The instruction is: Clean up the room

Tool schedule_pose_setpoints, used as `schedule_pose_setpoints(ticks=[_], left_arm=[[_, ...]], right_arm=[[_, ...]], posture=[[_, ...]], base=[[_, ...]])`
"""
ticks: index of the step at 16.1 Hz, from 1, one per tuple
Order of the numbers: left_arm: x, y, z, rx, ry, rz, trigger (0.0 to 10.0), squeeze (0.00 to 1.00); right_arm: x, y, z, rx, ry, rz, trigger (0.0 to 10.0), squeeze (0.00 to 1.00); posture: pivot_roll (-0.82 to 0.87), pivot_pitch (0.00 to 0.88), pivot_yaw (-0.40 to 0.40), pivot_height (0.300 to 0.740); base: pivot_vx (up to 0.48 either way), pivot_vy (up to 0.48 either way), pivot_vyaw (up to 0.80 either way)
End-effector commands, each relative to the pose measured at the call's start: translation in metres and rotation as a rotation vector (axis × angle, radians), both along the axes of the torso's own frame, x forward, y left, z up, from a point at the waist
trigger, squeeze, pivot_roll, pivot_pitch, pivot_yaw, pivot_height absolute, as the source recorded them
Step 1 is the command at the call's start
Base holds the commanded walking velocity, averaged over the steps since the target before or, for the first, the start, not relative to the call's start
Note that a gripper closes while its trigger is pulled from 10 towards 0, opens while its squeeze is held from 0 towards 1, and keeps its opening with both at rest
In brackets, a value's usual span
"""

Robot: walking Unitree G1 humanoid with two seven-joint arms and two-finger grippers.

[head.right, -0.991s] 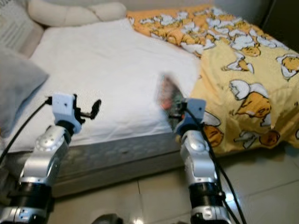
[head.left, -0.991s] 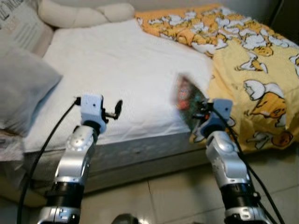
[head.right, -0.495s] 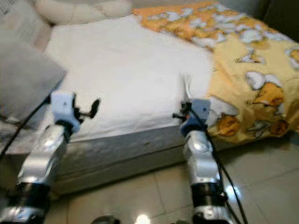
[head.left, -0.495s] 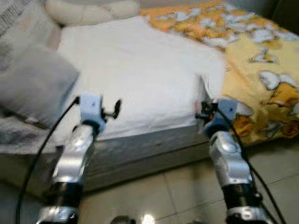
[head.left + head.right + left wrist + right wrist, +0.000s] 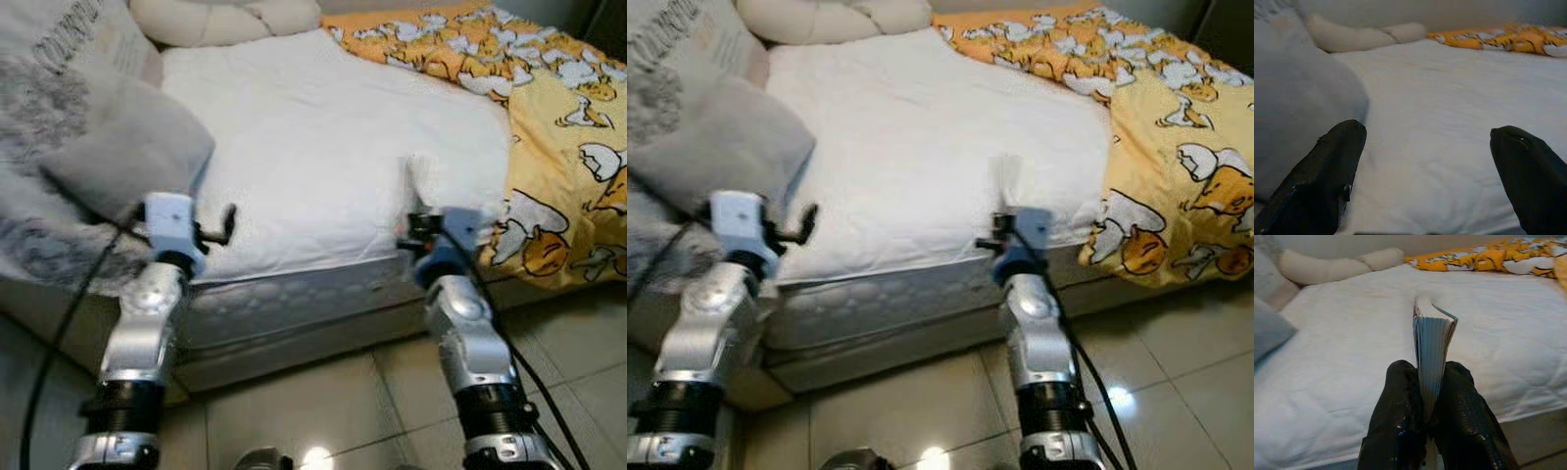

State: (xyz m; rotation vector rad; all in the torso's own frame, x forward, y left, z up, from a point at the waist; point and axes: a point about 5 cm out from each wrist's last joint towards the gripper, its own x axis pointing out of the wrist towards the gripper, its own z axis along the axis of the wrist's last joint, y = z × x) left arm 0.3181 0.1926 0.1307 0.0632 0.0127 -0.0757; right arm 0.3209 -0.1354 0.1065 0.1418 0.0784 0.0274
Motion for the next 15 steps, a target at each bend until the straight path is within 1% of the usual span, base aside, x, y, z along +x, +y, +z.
schedule_pose_setpoints(ticks=[1,3,6,8,11,15], left_arm=[[0.0022,-0.0065,0.0042,0.001,-0.013,-0.024,10.0,0.0],[0.0021,-0.0081,0.0059,0.005,-0.03,-0.042,10.0,0.0],[0.0021,-0.0077,0.0058,0.003,-0.03,-0.043,10.0,0.0],[0.0025,-0.0083,0.0054,0.003,-0.027,-0.045,10.0,0.0],[0.0026,-0.0107,0.0053,0.003,-0.025,-0.051,10.0,0.0],[0.0027,-0.0102,0.0061,0.002,-0.027,-0.054,10.0,0.0]], right_arm=[[0.0032,-0.0022,0.0107,-0.008,-0.045,0.0,10.0,0.0],[0.0041,-0.0016,0.0102,-0.053,-0.038,0.022,10.0,0.0],[0.0046,-0.0019,0.0089,-0.066,-0.029,0.019,10.0,0.0],[0.0047,-0.0038,0.0083,-0.021,-0.023,0.0,10.0,0.0],[0.0052,-0.0056,0.0086,-0.027,-0.024,0.001,10.0,0.0],[0.006,-0.0042,0.0089,-0.028,-0.023,0.003,10.0,0.0]], posture=[[0.03,0.0,0.058,0.74],[0.03,0.0,0.057,0.74],[0.04,0.0,0.056,0.74],[0.04,0.0,0.057,0.74],[0.04,0.0,0.056,0.74],[0.04,0.0,0.056,0.74]], base=[[0.0,0.0,0.0],[0.124,0.0,0.0],[0.307,0.0,0.72],[0.311,0.0,0.0],[0.317,0.0,0.0],[0.316,0.0,0.0]])
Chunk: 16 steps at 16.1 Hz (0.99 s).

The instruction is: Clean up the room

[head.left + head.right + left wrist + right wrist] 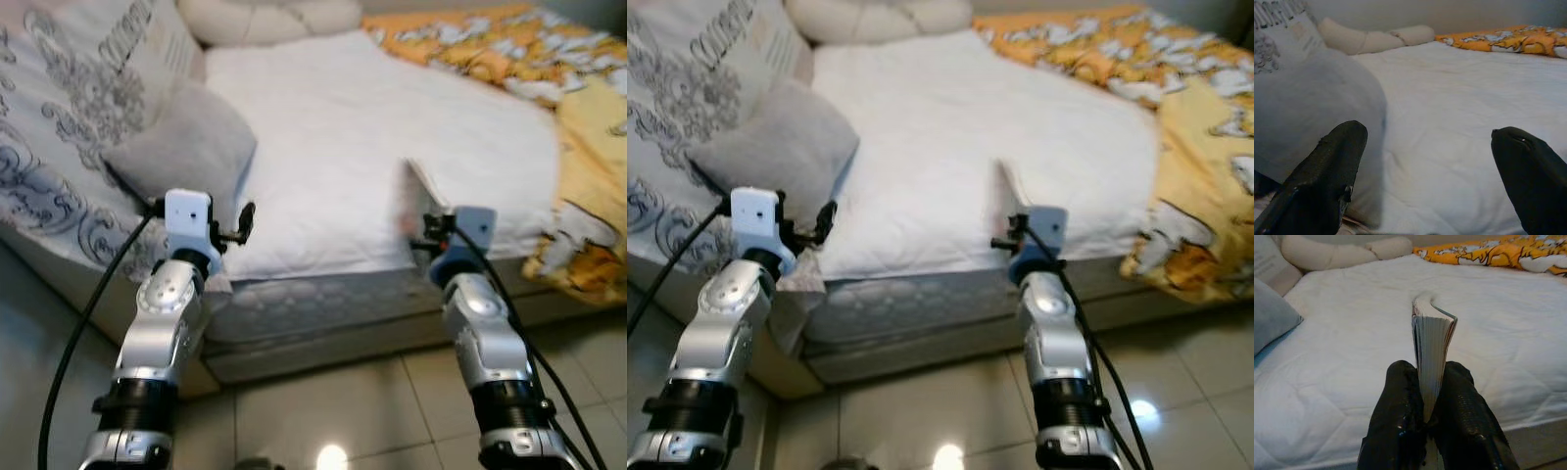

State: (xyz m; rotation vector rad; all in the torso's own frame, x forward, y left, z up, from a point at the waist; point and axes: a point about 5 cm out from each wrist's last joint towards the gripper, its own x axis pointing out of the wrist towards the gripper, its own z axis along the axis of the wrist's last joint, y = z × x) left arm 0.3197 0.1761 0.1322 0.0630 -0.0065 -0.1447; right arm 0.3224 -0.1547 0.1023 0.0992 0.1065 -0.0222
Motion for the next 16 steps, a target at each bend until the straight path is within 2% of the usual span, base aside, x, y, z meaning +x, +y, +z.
schedule_pose_setpoints(ticks=[1,9,16], left_arm=[[0.001,0.006,0.005,0.002,-0.01,0.015,10.0,0.0],[0.001,0.005,0.003,-0.005,-0.003,0.001,10.0,0.0],[-0.003,0.001,-0.009,-0.013,0.037,-0.024,10.0,0.0]], right_arm=[[0.005,0.016,0.013,0.016,-0.053,0.051,10.0,0.0],[0.005,0.016,0.013,0.012,-0.051,0.051,10.0,0.0],[0.005,0.017,0.013,-0.004,-0.056,0.057,10.0,0.0]], posture=[[0.04,0.0,0.056,0.74],[0.04,0.0,0.056,0.74],[0.03,0.0,0.055,0.74]], base=[[0.326,0.0,0.0],[0.339,0.0,0.0],[0.361,0.0,0.0]])
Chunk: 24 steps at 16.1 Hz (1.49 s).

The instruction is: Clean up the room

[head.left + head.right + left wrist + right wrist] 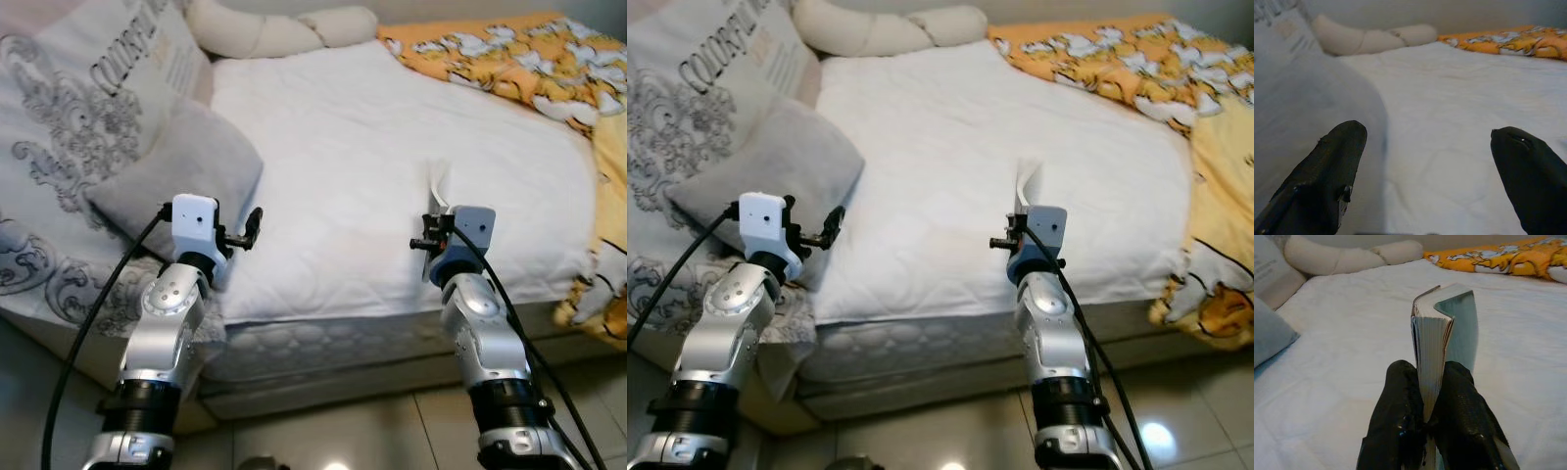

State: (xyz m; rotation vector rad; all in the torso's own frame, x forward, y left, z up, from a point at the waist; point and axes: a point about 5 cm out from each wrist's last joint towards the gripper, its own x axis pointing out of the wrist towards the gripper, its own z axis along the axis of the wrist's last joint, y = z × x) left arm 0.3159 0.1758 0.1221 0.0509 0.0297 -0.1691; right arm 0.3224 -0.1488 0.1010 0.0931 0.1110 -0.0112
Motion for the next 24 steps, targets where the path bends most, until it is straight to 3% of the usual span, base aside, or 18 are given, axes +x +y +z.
schedule_pose_setpoints(ticks=[1,15,18,24], left_arm=[[0.0005,0.0012,0.0002,-0.003,0.004,-0.003,10.0,0.0],[-0.0013,-0.0002,-0.0016,0.004,-0.001,-0.01,10.0,0.0],[-0.001,-0.0004,-0.0019,0.005,0.0,-0.011,10.0,0.0],[-0.0011,-0.0008,-0.0017,0.006,0.0,-0.011,10.0,0.0]], right_arm=[[0.0046,0.0107,0.0142,0.0,-0.061,0.047,10.0,0.0],[0.0027,0.0107,0.0129,-0.01,-0.061,0.058,10.0,0.0],[0.003,0.014,0.0139,-0.068,-0.065,0.103,10.0,0.0],[0.0022,0.0127,0.0128,-0.039,-0.063,0.086,10.0,0.0]], posture=[[0.03,0.0,0.055,0.74],[0.03,0.0,0.045,0.74],[0.03,0.0,0.046,0.74],[0.03,0.0,0.045,0.74]], base=[[0.36,0.0,0.0],[0.362,0.0,0.0],[0.36,0.0,0.27],[0.361,0.0,0.21]])
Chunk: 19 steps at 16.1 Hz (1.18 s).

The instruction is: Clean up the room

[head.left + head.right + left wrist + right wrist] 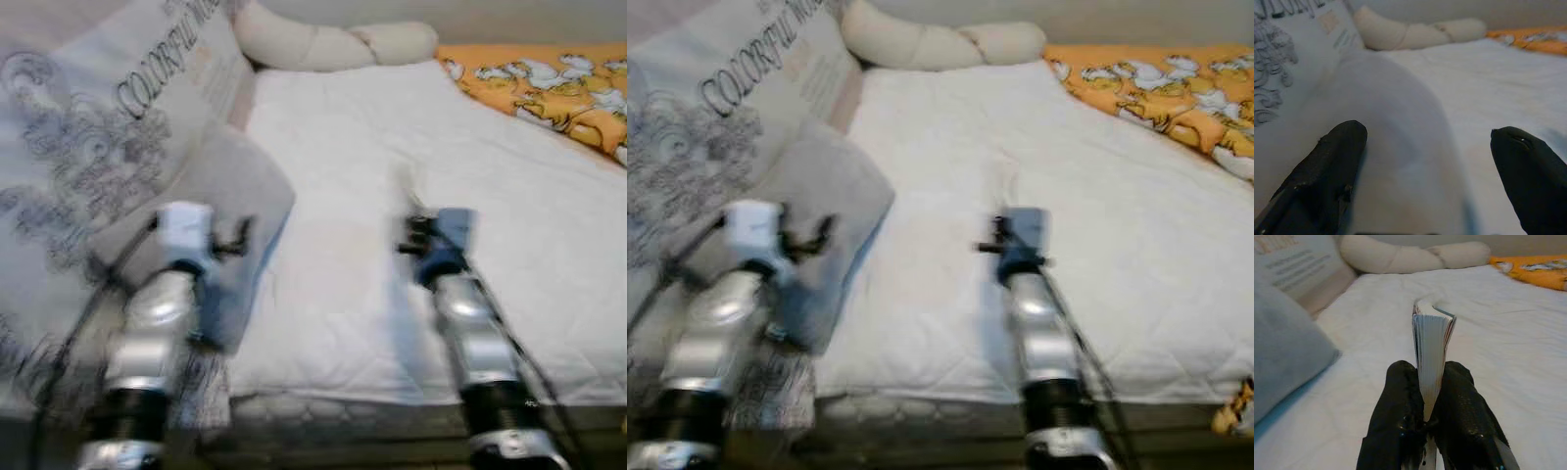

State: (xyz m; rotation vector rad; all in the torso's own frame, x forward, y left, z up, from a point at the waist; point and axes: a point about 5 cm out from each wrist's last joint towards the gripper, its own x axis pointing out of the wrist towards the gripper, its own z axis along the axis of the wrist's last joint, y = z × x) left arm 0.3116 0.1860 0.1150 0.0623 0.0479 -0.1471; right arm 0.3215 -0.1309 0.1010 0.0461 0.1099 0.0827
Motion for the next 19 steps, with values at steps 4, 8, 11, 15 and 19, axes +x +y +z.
schedule_pose_setpoints(ticks=[4,8,11,15,19], left_arm=[[0.003,-0.012,0.005,-0.013,-0.011,-0.034,10.0,0.0],[0.004,-0.014,0.008,0.008,-0.008,-0.07,10.0,0.0],[-0.002,-0.021,0.008,0.08,0.012,-0.155,10.0,0.0],[-0.003,-0.022,0.008,0.081,0.013,-0.161,10.0,0.0],[-0.012,-0.026,0.007,0.129,0.065,-0.273,10.0,0.0]], right_arm=[[0.004,-0.004,0.013,0.009,-0.06,-0.002,10.0,0.0],[0.006,-0.001,0.019,0.033,-0.076,0.007,10.0,0.0],[0.003,-0.003,0.017,0.033,-0.075,0.007,10.0,0.0],[0.003,-0.004,0.017,0.033,-0.075,0.008,10.0,0.0],[0.064,0.021,0.053,0.044,-0.096,0.107,10.0,0.0]], posture=[[0.03,0.0,0.045,0.74],[0.04,0.0,0.049,0.74],[0.05,0.0,0.046,0.74],[0.05,0.0,0.053,0.74],[0.09,0.0,0.071,0.74]], base=[[0.342,0.0,0.0],[0.0,0.0,0.0],[0.0,0.0,0.0],[0.0,0.0,0.0],[0.0,0.0,0.0]])
